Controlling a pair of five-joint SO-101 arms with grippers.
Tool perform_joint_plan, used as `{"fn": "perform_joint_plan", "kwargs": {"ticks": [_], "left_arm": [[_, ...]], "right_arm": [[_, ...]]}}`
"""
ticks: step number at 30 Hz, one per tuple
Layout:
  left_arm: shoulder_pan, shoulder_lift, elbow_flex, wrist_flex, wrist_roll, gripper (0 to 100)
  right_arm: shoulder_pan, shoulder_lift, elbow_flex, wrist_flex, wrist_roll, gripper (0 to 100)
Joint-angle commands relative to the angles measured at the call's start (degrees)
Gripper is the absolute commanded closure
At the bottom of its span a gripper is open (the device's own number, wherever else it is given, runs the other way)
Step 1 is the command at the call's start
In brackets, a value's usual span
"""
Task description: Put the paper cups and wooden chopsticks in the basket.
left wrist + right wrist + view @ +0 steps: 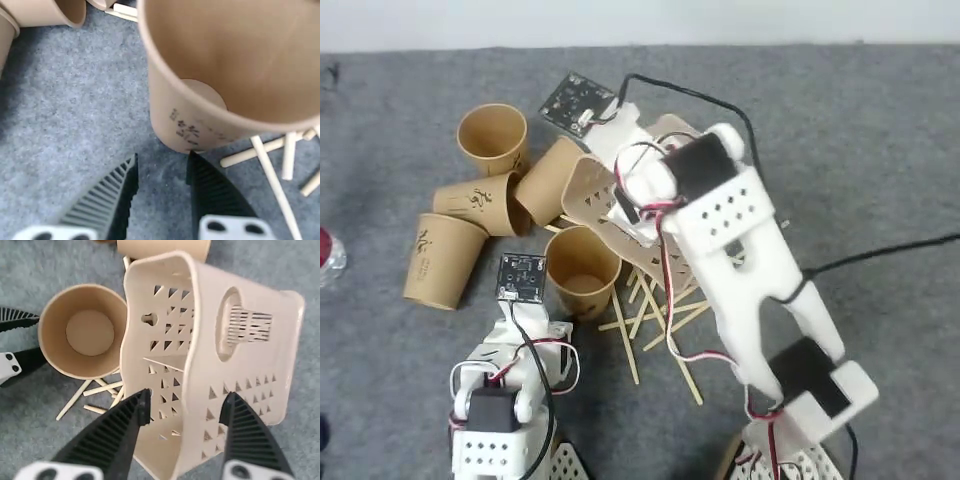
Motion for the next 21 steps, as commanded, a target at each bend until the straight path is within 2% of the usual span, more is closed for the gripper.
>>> {"fn": "perform_joint_plan", "kwargs": {"ticks": [1, 4, 8, 15, 21], "left_arm": [[0.2, -1.0, -1.2, 0.3, -0.5, 83], [0.2, -1.0, -1.2, 0.3, -0.5, 83], [0.2, -1.0, -1.2, 0.3, -0.5, 83], [0.2, -1.0, -1.2, 0.3, -0.5, 83], [0.2, -1.0, -1.2, 0.3, -0.5, 83]], "right_arm": [[2.6, 0.9, -2.7, -0.7, 0.6, 75.3], [5.2, 1.6, -2.7, -3.6, 0.8, 75.3], [8.5, 2.2, -2.5, -5.8, 5.2, 75.4], [14.1, 4.9, -2.4, -7.3, 5.8, 75.4], [20.5, 5.8, -2.5, -8.7, 11.2, 75.7]]}}
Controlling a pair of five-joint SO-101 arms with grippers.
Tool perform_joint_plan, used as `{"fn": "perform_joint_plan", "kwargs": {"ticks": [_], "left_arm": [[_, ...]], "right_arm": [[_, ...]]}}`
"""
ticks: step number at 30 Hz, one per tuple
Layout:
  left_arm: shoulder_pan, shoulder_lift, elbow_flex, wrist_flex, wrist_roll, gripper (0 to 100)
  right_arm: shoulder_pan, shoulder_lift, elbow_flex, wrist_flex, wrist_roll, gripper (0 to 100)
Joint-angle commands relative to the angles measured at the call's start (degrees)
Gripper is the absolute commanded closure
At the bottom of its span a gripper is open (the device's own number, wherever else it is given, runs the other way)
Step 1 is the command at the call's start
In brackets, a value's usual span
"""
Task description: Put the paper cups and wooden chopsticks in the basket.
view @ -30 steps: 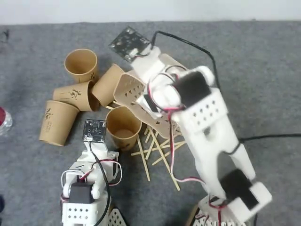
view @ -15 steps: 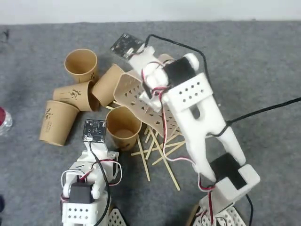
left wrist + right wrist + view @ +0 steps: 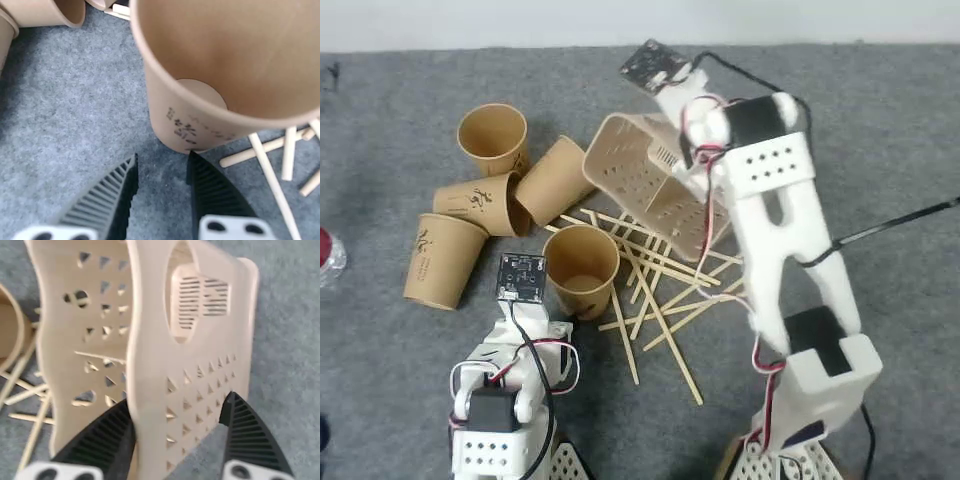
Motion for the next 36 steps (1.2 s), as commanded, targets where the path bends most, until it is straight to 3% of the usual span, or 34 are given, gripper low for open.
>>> {"fn": "perform_joint_plan", "kwargs": {"ticks": [1, 5, 9, 11, 13, 23, 27, 36], "left_arm": [[0.2, -1.0, -1.2, 0.3, -0.5, 83], [0.2, -1.0, -1.2, 0.3, -0.5, 83], [0.2, -1.0, -1.2, 0.3, -0.5, 83], [0.2, -1.0, -1.2, 0.3, -0.5, 83], [0.2, -1.0, -1.2, 0.3, -0.5, 83], [0.2, -1.0, -1.2, 0.3, -0.5, 83], [0.2, -1.0, -1.2, 0.3, -0.5, 83], [0.2, -1.0, -1.2, 0.3, -0.4, 83]], "right_arm": [[5.0, -0.5, -2.5, -1.8, 2.5, 75.7], [11.0, -0.6, -2.5, -4.1, 2.5, 77.2], [15.2, -0.4, -2.5, -5.0, 3.0, 99.8], [16.0, -0.4, -2.1, -5.1, 4.5, 95.6], [16.2, -0.3, -2.1, -5.6, 4.9, 99.7], [18.4, -0.8, -3.6, -9.0, 4.3, 99.1], [25.9, -0.4, -12.1, -6.3, 0.7, 99.2], [42.2, 0.7, -14.8, -0.9, 3.3, 99.2]]}}
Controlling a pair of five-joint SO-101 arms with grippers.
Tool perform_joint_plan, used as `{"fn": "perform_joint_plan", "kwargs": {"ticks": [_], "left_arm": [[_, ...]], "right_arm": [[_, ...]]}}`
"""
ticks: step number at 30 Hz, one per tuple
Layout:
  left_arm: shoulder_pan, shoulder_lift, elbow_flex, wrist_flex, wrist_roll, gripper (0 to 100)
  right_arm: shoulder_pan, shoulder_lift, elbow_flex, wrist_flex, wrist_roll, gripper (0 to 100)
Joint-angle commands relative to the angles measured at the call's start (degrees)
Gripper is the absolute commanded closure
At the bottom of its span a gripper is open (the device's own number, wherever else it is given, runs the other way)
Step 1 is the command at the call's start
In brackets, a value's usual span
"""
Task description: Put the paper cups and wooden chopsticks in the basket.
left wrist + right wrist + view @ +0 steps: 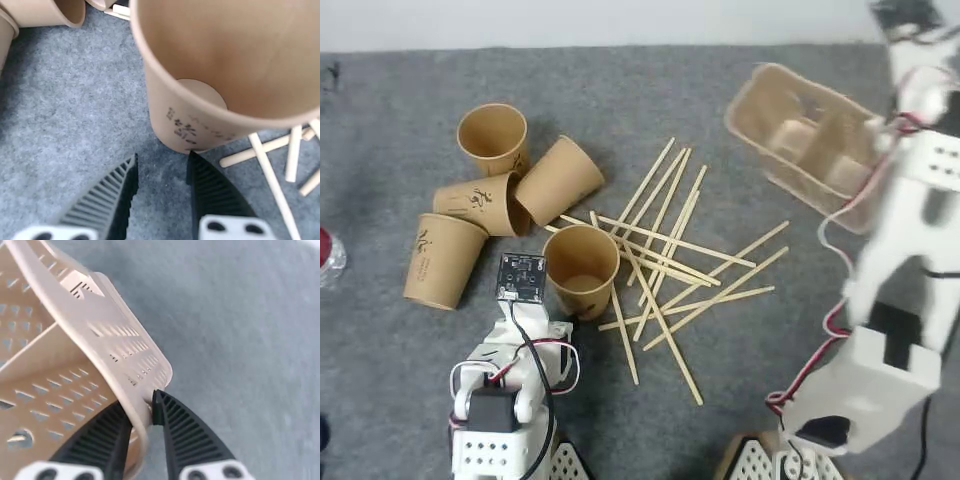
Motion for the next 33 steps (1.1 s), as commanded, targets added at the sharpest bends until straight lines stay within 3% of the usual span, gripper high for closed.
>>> {"fn": "perform_joint_plan", "kwargs": {"ticks": [1, 6, 14, 21, 23, 29, 33], "left_arm": [[0.2, -1.0, -1.2, 0.3, -0.4, 83], [0.2, -1.0, -1.2, 0.3, -0.4, 83], [0.4, -1.0, -1.2, 0.3, -0.4, 83], [0.5, -1.0, -1.2, 0.3, -0.4, 83], [0.5, -1.0, -1.2, 0.3, -0.4, 83], [0.5, -1.0, -1.2, 0.3, -0.4, 83], [0.5, -1.0, -1.2, 0.3, -0.4, 83]], "right_arm": [[5.2, -0.2, -3.5, 2.0, 0.6, 99.2], [6.1, 1.6, -3.4, 11.5, 3.4, 99.1], [15.3, 0.6, -3.1, 10.5, 6.6, 98.1], [15.7, -2.6, -4.2, 10.6, 9.2, 63.6], [14.5, -4.3, -4.2, 10.7, 12.0, 58.2], [10.8, -10.2, -6.9, 8.7, 12.7, 71.2], [2.5, -14.8, -10.1, 11.5, 6.5, 82.1]]}}
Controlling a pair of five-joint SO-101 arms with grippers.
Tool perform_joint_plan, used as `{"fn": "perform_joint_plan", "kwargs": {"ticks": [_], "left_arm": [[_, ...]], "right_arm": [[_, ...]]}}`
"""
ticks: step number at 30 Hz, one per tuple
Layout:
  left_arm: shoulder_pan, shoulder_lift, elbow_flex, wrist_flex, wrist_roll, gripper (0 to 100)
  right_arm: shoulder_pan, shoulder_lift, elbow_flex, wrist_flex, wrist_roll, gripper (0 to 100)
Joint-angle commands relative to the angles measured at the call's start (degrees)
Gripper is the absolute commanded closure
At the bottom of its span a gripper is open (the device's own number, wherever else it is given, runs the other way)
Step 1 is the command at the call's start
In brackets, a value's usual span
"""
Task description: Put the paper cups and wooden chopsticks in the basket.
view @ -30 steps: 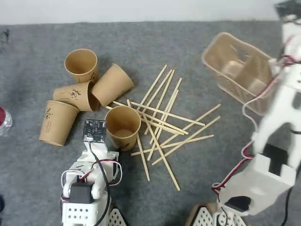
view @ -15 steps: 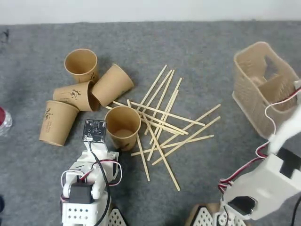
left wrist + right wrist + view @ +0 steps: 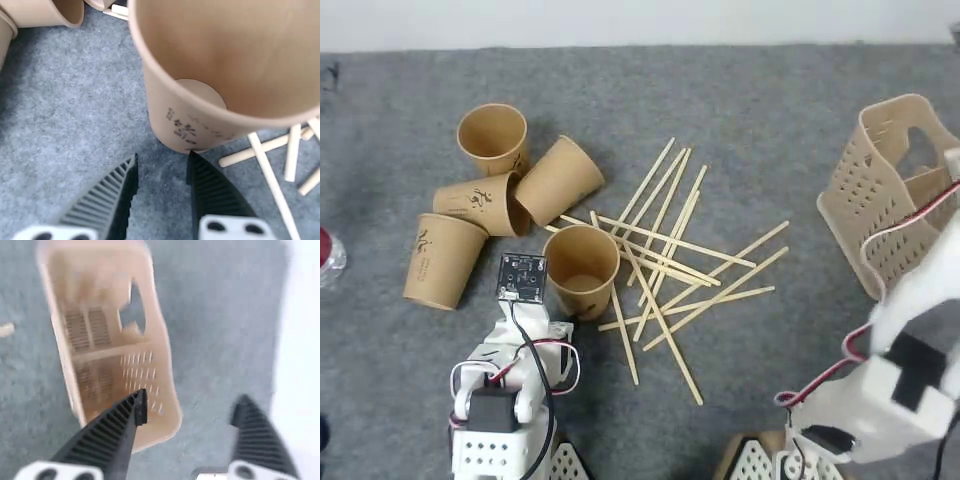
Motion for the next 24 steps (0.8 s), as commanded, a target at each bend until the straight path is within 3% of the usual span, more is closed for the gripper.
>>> {"fn": "perform_joint_plan", "kwargs": {"ticks": [1, 5, 15, 24], "left_arm": [[0.4, -1.0, -1.2, 0.3, -0.4, 83], [0.1, -1.0, -1.2, 0.3, -0.4, 83], [0.1, -1.0, -1.2, 0.3, -0.4, 83], [0.4, -1.0, -1.2, 0.3, -0.4, 83]], "right_arm": [[-8.9, -6.2, -1.9, 2.4, -5.5, 82.9], [-17.9, -9.6, 7.1, 2.2, -8.4, 80.5], [-44.1, -11.0, 23.6, 1.5, -0.7, 75.3], [-51.6, -4.2, 53.5, -22.5, -1.1, 75.3]]}}
